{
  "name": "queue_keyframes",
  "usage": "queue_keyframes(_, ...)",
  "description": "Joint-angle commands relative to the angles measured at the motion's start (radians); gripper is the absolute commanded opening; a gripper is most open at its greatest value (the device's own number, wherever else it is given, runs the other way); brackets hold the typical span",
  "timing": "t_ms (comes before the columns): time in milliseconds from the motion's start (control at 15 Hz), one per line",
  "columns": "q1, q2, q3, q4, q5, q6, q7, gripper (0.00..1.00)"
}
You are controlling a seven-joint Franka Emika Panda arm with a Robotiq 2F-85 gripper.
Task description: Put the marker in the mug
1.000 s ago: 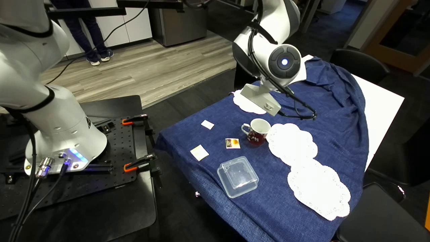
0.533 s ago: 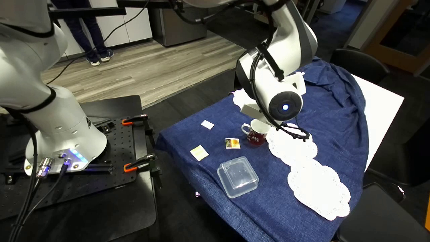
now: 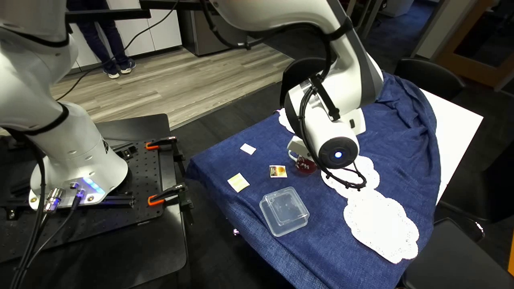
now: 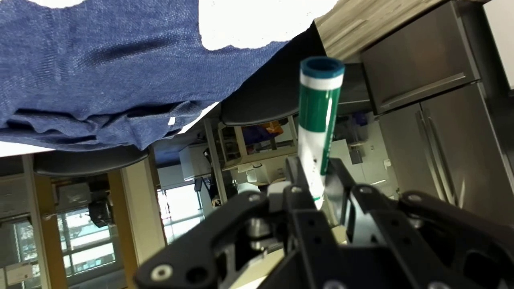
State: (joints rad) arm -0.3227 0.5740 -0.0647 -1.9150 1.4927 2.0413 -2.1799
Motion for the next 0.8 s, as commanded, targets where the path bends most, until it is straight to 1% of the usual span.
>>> queue_keyframes(0,0.033,0.013,-0.045,0.013,0.013,-0.017,0.002,0.19)
queue_keyframes(200,0.032,0.035,-0.050,0.033,0.015,-0.016,0.002,0.19)
queue_keyframes(267,0.032,0.037,-0.050,0.036,0.015,-0.016,0.002,0.05)
queue_keyframes(400,0.019,0.049,-0.046,0.045,0.008,-0.065,-0.058,0.05)
queue_keyframes(733,-0.008,0.095,-0.059,0.063,0.012,-0.221,-0.143,0.05)
